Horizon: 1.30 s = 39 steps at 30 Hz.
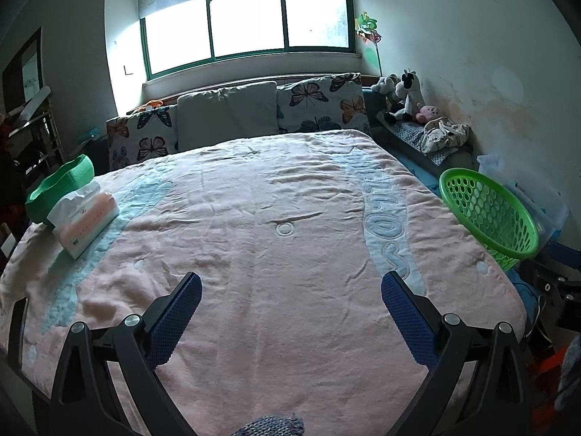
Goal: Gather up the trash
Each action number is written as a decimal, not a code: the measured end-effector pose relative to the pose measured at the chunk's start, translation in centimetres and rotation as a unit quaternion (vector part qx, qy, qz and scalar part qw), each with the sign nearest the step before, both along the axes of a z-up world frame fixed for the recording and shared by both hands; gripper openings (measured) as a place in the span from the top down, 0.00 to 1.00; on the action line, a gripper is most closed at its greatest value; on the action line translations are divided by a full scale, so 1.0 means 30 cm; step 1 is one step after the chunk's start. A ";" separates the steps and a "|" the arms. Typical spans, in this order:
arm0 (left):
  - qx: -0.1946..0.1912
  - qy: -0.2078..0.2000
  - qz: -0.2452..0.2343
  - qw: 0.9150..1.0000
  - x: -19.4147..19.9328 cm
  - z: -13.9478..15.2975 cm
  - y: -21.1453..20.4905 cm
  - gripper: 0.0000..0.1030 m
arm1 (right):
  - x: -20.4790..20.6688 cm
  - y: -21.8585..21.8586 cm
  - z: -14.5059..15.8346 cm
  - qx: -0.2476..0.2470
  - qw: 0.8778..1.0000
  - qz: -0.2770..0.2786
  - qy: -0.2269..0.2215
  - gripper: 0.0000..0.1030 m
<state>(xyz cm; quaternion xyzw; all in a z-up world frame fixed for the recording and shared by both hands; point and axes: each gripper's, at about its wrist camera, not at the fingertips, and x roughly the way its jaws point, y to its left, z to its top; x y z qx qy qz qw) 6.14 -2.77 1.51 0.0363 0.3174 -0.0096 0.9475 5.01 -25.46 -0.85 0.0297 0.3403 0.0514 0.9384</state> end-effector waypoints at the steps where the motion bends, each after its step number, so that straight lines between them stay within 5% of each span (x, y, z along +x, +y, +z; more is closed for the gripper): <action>1: 0.000 -0.001 0.001 1.000 0.000 0.000 0.001 0.07 | 0.000 0.003 -0.001 0.000 1.000 0.001 0.000 0.04; 39: -0.005 0.005 0.009 1.000 0.005 -0.018 0.012 0.07 | 0.015 0.009 -0.017 0.000 1.000 0.006 0.008 0.04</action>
